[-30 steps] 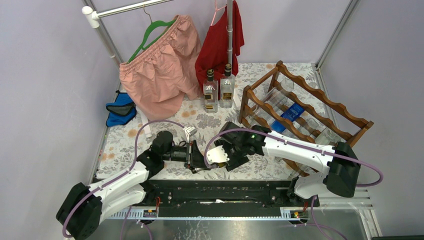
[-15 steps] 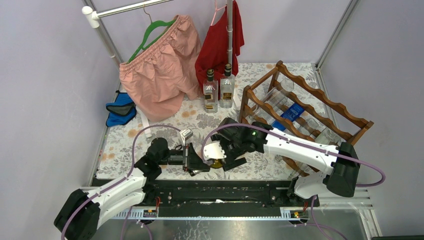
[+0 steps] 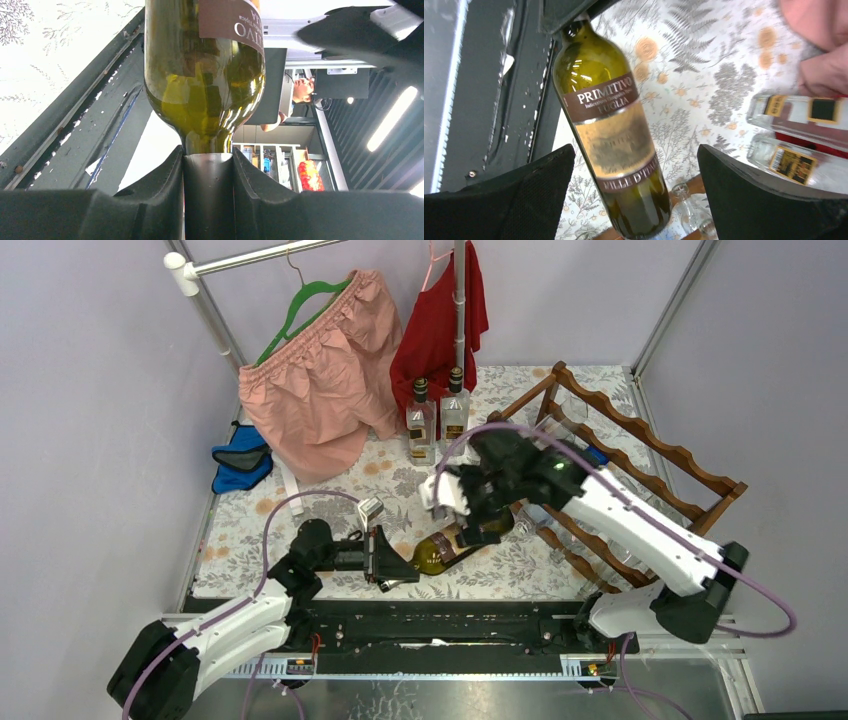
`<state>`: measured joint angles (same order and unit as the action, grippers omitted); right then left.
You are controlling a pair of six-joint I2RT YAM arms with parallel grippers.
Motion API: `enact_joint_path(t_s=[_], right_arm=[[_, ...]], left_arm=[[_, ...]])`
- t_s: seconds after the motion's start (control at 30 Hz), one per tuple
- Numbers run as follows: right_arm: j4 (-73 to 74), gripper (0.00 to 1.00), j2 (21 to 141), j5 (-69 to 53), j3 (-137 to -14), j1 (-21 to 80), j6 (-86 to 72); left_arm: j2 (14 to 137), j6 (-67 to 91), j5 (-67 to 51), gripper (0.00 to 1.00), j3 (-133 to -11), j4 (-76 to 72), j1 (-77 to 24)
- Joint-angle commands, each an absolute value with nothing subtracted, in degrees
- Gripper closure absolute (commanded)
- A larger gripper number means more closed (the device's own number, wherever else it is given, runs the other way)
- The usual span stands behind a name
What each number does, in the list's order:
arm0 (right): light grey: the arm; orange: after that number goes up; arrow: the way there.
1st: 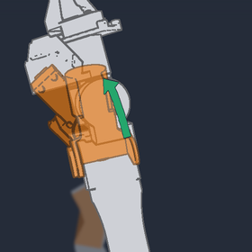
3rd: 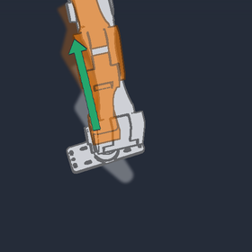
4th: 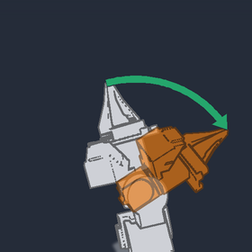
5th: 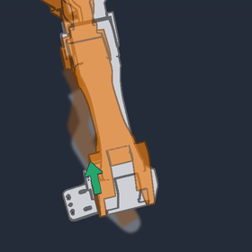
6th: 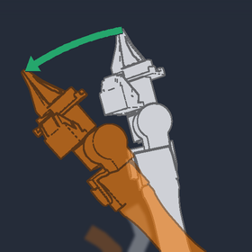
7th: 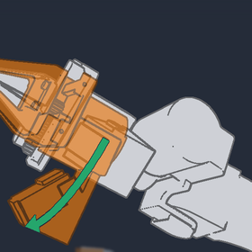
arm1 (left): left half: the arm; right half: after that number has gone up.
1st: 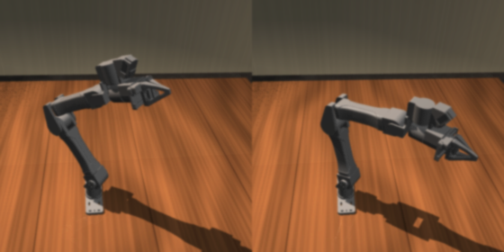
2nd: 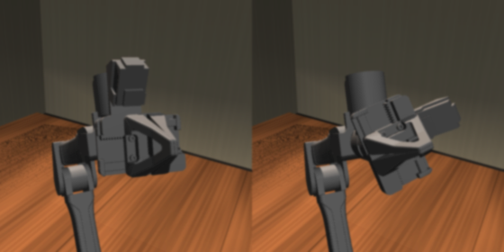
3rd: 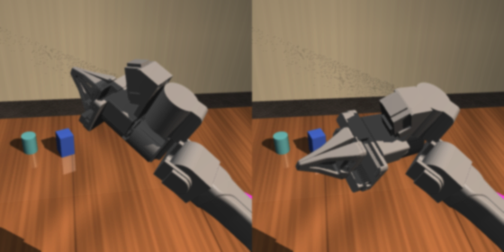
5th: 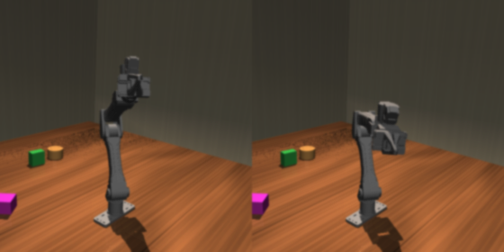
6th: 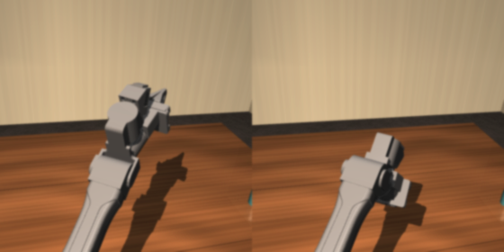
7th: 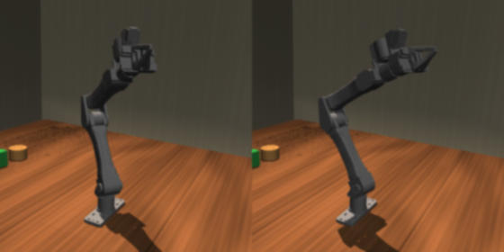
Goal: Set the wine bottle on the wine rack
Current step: Pick up the wine bottle from the center of the board.
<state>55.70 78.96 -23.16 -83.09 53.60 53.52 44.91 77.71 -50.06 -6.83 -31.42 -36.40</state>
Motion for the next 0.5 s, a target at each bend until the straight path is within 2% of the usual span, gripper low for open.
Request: enact_joint_path(t_s=[0.0,0.2,0.3,0.47], right_arm=[[63.24,0.0,72.66,-37.59,-90.89,47.08,53.53],[60.35,0.0,68.94,-43.33,-94.57,36.82,47.73],[54.82,0.0,67.56,-42.78,-94.32,31.19,41.1],[51.25,0.0,66.39,-39.22,-93.51,28.58,37.64]], left_arm=[[43.5,77.2,-49.83,1.0,-7.96,-44.72,-36.83],[46.39,75.5,-46.05,1.0,-10.99,-46.22,-38.17],[49.94,74.02,-43.35,1.0,-13.07,-47.46,-40.31],[57.01,74.59,-41.03,1.0,-15.47,-56.25,-43.5]])
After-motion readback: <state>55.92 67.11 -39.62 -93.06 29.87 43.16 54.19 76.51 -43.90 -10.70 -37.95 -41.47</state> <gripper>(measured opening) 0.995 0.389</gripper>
